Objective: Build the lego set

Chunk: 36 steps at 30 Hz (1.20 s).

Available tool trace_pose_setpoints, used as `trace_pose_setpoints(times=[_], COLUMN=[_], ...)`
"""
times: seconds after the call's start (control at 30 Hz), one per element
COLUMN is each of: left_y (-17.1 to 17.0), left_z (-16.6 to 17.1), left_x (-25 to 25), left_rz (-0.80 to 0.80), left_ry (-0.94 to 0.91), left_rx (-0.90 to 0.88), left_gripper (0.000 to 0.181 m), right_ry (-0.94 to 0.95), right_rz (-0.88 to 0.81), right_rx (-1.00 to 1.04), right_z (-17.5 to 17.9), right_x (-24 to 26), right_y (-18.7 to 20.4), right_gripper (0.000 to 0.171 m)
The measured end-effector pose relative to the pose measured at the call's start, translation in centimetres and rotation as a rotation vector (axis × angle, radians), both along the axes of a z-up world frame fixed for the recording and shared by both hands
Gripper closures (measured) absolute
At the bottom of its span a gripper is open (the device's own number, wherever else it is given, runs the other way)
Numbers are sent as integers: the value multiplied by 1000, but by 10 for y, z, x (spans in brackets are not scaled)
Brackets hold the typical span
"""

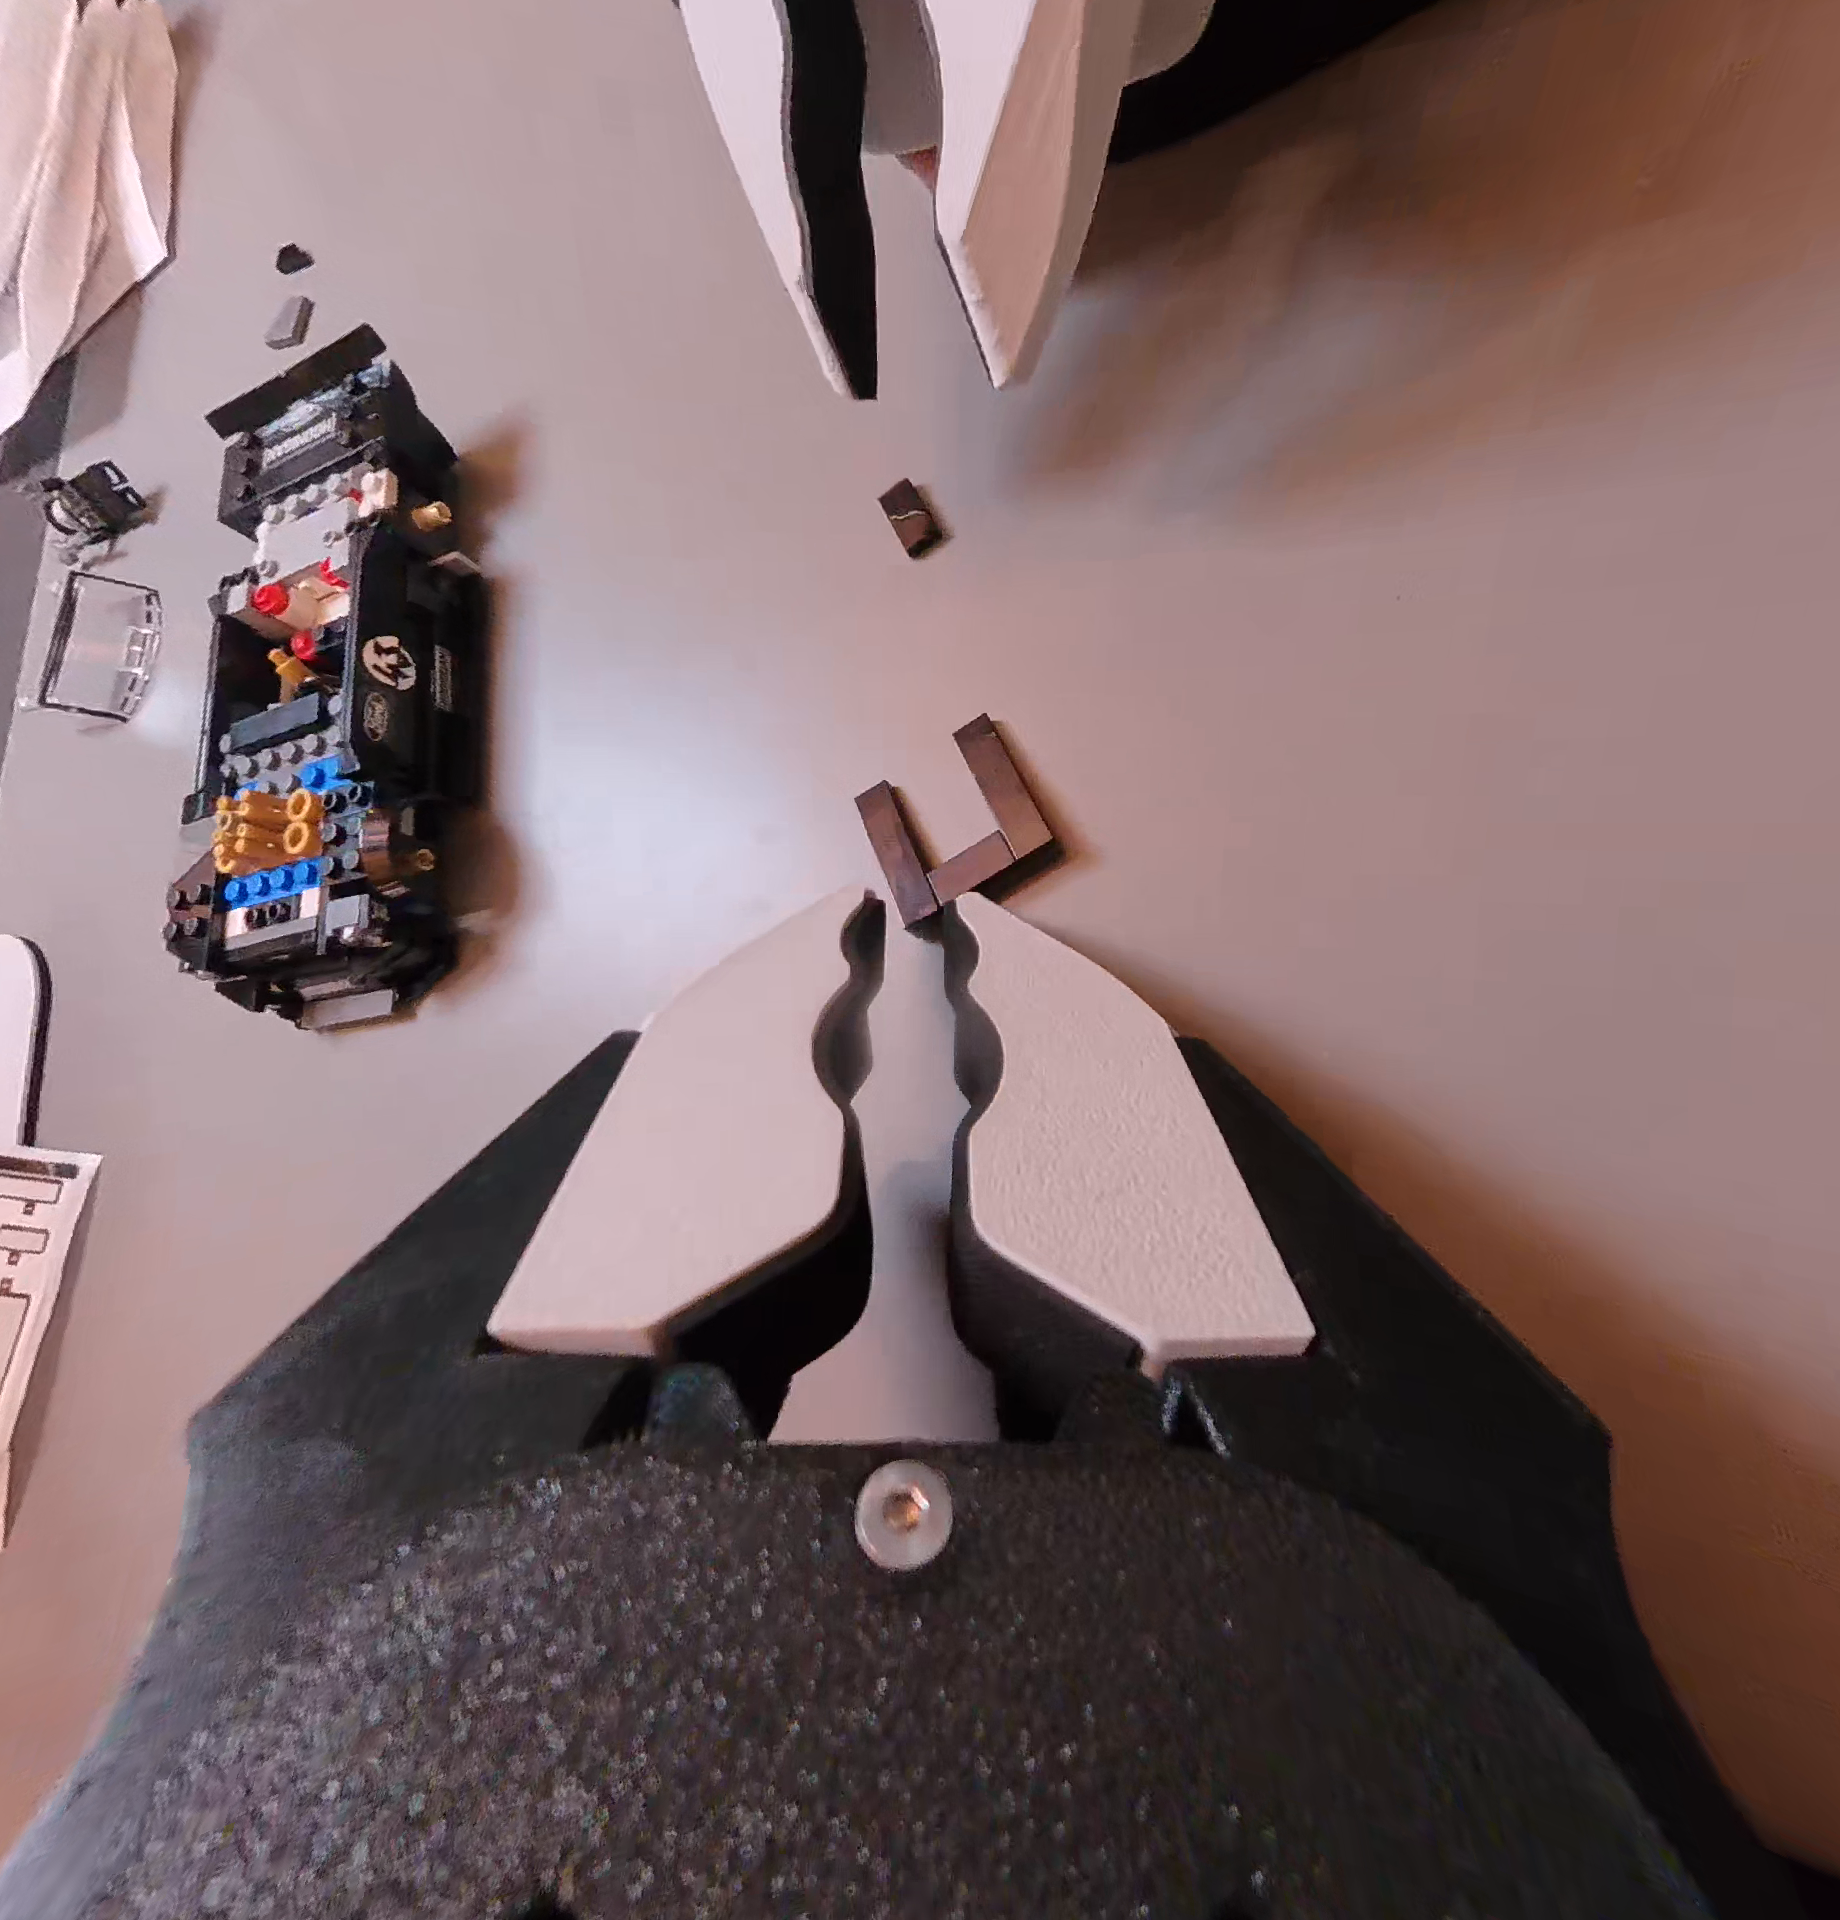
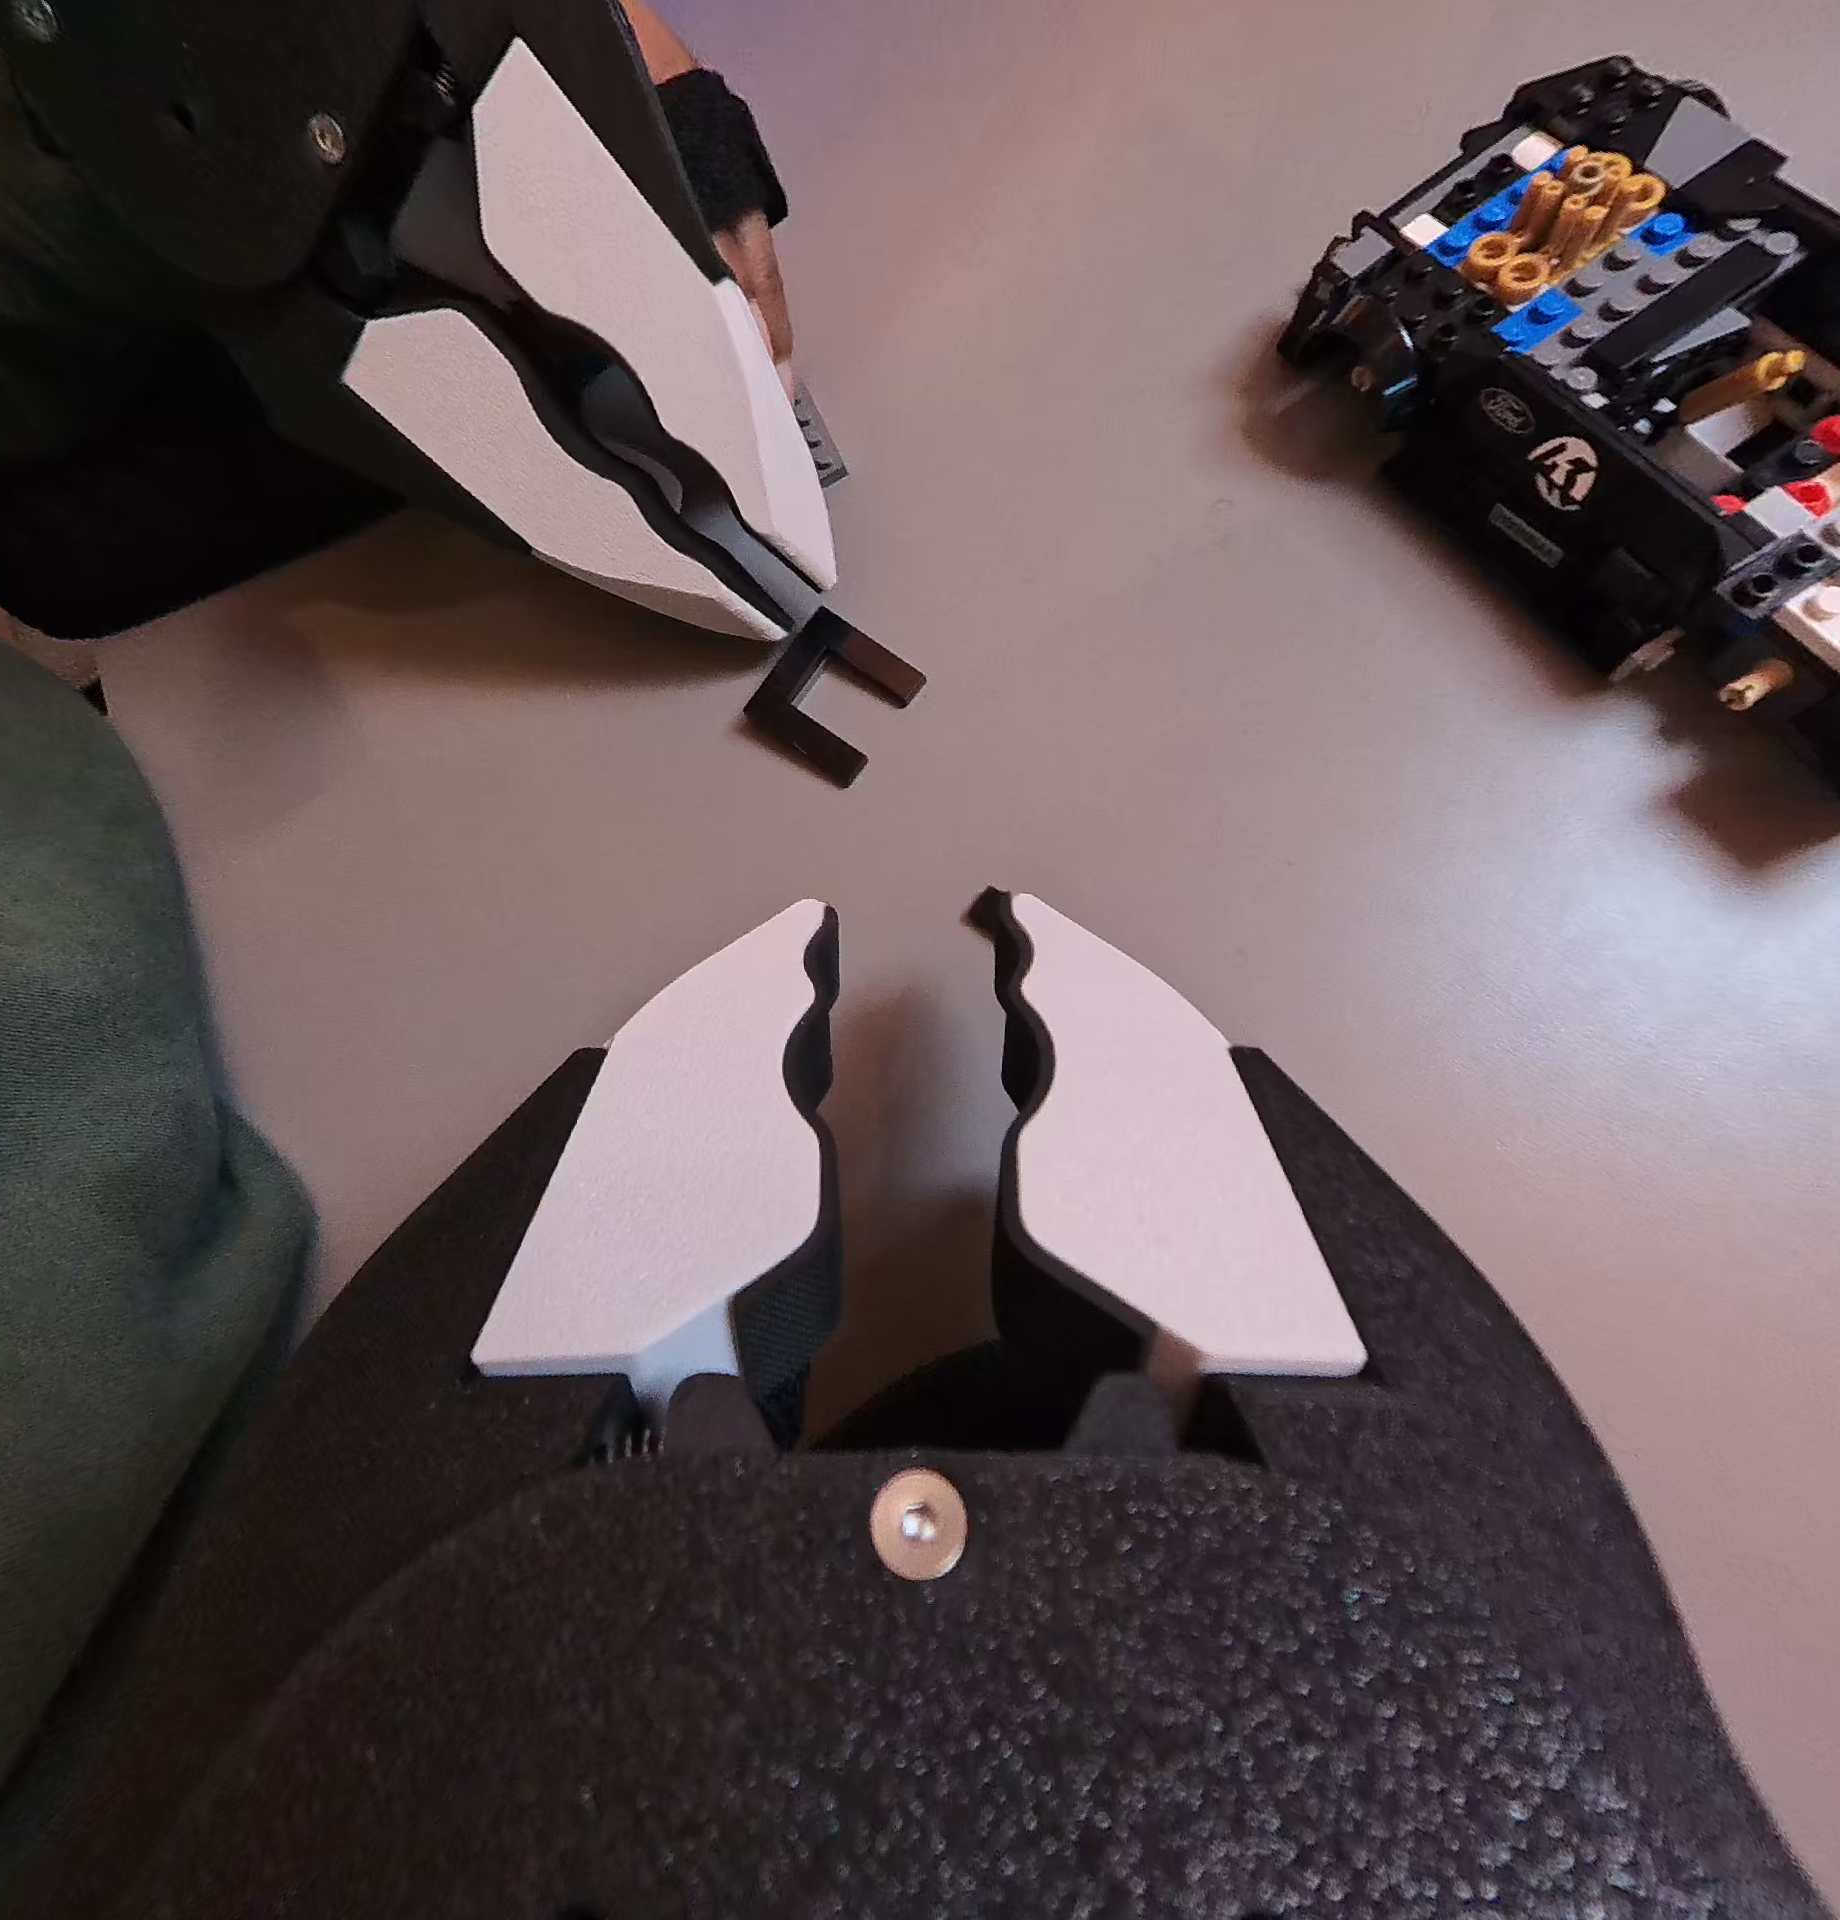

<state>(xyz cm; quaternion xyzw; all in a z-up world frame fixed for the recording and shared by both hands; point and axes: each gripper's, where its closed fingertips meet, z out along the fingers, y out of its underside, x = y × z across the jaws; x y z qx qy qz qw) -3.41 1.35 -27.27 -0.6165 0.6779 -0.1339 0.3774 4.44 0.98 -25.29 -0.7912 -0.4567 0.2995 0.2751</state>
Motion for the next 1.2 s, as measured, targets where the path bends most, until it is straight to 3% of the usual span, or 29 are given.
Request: trace_pose_setpoints(times=[0.1, 0.33, 0.57, 0.73, 1.2], left_y=[-4, -22, -11, -6, 21], left_z=[1, 7, -1, -7, 0], left_x=[-2, 6, 10, 8, -26], left_rz=[17, 116, 240, 211, 239], left_ry=[-19, -95, -99, -42, 0], left_rx=[-69, -275, -320, -292, -198], left_gripper=[166, 135, 134, 149, 148], right_ry=[13, -3, -18, -24, -139], right_rz=[-10, 31, 35, 42, -23], right_rx=[8, 127, 293, 287, 280], right_z=[2, 6, 10, 9, 1], right_x=[2, 3, 1, 4, 44], right_y=[4, 13, 28, 27, 41], right_gripper=[142, 143, 136, 138, 139])
